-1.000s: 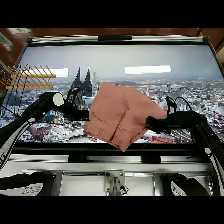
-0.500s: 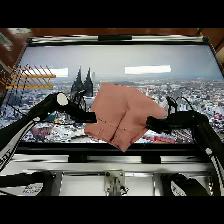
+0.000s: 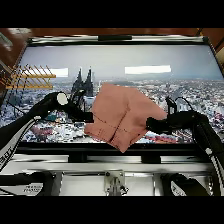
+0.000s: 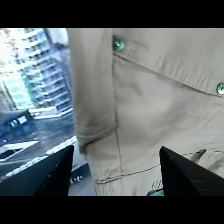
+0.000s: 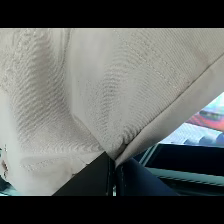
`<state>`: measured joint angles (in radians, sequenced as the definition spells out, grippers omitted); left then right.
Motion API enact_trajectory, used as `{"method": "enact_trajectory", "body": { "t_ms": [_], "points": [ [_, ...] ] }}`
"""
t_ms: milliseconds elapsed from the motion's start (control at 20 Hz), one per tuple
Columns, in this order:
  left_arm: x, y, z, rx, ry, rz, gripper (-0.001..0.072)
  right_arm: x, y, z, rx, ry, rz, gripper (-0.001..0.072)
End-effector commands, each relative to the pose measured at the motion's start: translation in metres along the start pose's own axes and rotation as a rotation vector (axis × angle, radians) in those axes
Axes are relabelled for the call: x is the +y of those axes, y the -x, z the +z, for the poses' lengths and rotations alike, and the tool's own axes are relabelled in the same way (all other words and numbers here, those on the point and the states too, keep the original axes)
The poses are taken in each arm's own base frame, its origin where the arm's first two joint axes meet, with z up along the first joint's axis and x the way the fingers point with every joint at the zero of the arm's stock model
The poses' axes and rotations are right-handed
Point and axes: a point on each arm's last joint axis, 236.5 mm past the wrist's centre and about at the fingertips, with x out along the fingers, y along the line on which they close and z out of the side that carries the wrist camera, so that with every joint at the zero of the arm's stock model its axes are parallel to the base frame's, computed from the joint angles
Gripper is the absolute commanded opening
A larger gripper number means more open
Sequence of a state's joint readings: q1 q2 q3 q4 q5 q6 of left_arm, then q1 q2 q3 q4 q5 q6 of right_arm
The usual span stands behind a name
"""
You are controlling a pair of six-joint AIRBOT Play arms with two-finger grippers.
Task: Fold the shirts.
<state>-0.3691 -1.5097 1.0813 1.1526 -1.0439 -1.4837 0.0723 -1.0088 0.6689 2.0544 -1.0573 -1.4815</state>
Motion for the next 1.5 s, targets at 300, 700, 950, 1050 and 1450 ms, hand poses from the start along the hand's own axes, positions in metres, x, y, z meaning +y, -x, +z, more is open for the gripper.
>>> {"method": "enact_trajectory", "body": {
  "t_ms": [300,700,950,1050,1450],
  "points": [
    [0.012,-0.023,-0.024,0.126,-0.021,0.054,0.0047,-0.001,0.001,0.001,-0.003,0.003,-0.004,0.0075],
    [0.031,0.004,-0.012,0.075,0.05,0.039,0.005,-0.019,0.002,-0.02,0.085,0.042,-0.078,0.0074],
    [-0.002,0.005,0.004,0.013,0.08,-0.099,0.0348,0.006,0.007,-0.007,0.041,0.038,0.01,0.0074],
    [-0.002,0.012,0.009,-0.011,0.07,-0.099,0.0347,0.022,0.023,0.014,-0.017,0.073,0.03,0.0074],
    [-0.012,0.131,0.069,-0.334,0.006,-0.104,0.0343,0.099,0.089,0.096,-0.293,0.101,0.216,0.0074]
  ]
}}
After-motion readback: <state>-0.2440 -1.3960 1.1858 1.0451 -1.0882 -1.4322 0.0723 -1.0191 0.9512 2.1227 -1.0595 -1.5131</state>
